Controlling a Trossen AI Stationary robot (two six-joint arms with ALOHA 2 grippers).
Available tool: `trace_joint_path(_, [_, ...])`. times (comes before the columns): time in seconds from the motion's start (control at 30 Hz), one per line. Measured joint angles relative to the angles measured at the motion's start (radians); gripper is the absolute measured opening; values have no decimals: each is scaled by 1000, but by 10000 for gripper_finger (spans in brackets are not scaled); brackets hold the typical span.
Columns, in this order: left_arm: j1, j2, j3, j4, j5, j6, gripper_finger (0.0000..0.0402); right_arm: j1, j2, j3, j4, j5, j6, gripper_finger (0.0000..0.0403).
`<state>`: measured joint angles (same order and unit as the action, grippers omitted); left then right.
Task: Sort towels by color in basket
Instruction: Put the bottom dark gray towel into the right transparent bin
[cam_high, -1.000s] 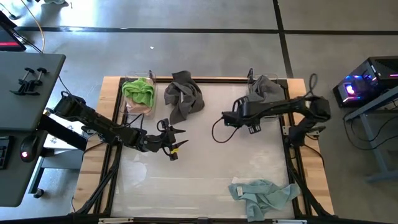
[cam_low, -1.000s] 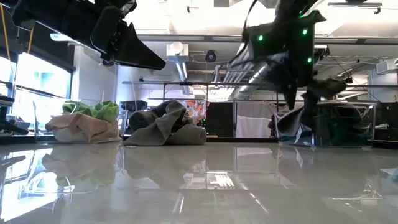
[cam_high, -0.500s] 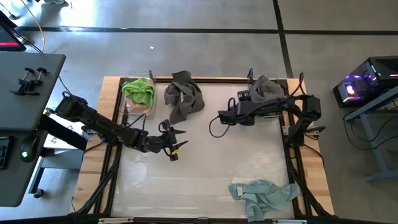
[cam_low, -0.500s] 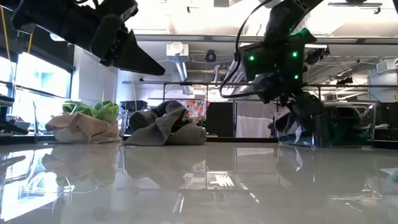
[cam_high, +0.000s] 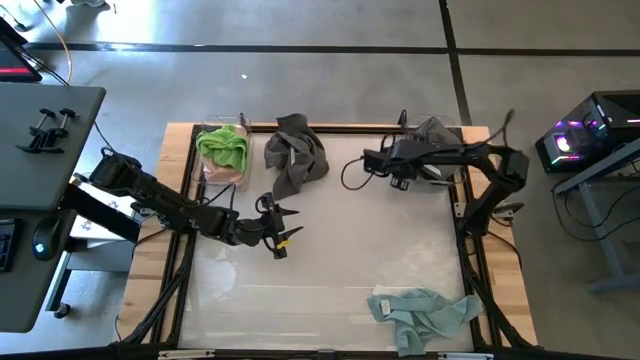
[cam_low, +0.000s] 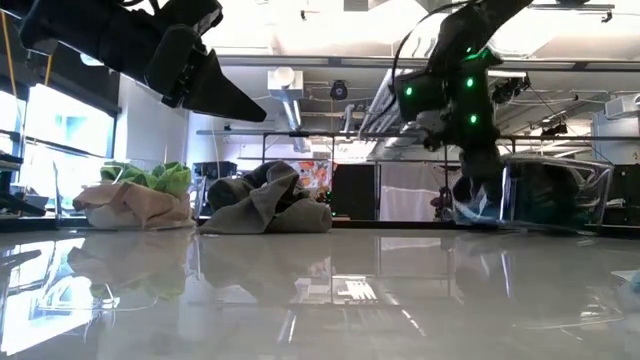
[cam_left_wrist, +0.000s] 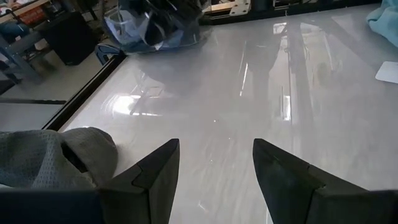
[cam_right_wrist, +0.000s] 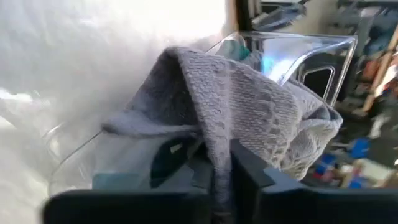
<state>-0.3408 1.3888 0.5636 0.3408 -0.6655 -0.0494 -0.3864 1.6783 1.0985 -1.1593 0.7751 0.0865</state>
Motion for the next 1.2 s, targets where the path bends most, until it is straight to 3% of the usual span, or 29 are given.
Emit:
trace_joint_path(0.07, [0, 0, 0, 0, 0, 0, 190, -10, -47, 0, 2, -18, 19, 11])
trace_joint_path(0.27, [0, 0, 0, 0, 0, 0, 190, -32, -206, -1, 54, -98, 53, 26])
trace_joint_path(0.57, [0, 0, 0, -2, 0, -8, 190, -143, -321, -7, 114, -175, 145, 10])
trace_joint_path(0.73, [0, 0, 0, -6, 0, -18, 190, -324, -400, -164, 386, -369, 118, 5])
trace_joint_path(0.9, [0, 0, 0, 4, 0, 1, 190, -485, -417, -314, 464, -395, 167, 6])
trace_joint_path(1.2, [0, 0, 0, 17, 0, 8, 190, -509, -414, -440, 632, -437, 250, 13])
